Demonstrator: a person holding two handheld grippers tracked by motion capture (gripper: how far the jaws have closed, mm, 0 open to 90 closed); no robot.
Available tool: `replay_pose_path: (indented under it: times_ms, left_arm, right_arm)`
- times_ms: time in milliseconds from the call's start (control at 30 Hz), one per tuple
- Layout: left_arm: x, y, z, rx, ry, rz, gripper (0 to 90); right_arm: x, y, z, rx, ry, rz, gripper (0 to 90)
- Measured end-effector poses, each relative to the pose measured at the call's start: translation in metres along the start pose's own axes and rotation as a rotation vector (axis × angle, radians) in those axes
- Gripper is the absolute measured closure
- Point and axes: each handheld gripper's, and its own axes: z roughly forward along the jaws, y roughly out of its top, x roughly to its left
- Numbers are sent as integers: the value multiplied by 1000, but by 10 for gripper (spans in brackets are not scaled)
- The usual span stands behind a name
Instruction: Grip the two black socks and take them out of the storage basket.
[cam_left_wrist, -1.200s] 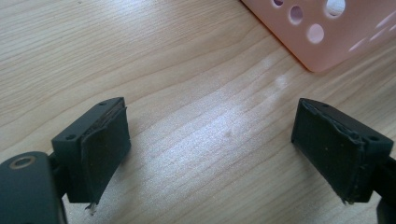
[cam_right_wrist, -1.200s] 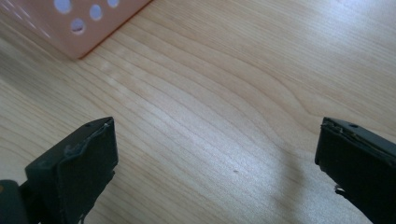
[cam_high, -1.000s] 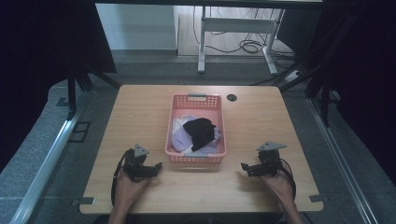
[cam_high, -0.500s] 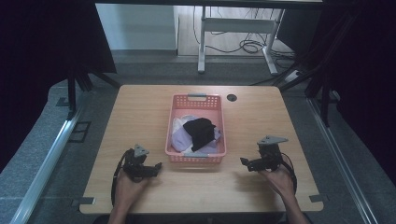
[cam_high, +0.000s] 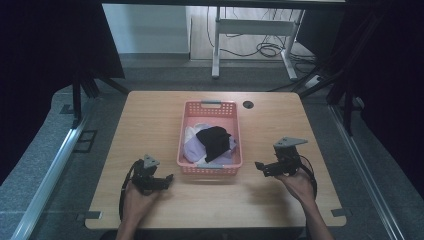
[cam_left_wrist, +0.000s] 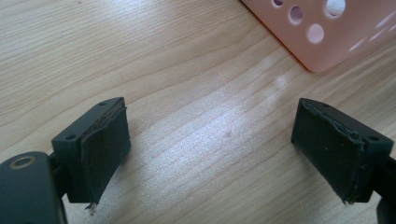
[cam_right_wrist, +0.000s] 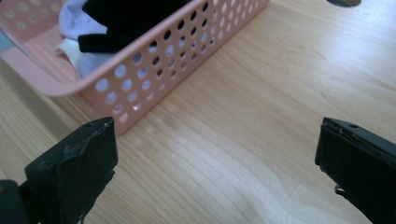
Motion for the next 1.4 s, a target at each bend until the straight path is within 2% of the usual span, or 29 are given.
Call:
replay_pose_path:
  times_ms: [133,567,700,1000,1200,1400]
  left_arm:
    - [0,0,0,1,0,0,112]
    - [1,0,-1,7,0,8,112]
    - [1,0,0,5,-1,7,112]
    - [1,0,0,6,-1,15,112]
    - [1,0,-1,9,0,13,112]
    - [1,0,-1,9,-1,12,112]
  right_arm:
    - [-1,6,0,-14,15,7,0]
    - [6,33,5,-16,45,-31,0]
    - [10,47,9,-34,85,-33,0]
    - [17,70,23,-18,136,-45,0]
    - [23,80,37,5,122,-79,4]
    - [25,89,50,11,122,-90,24]
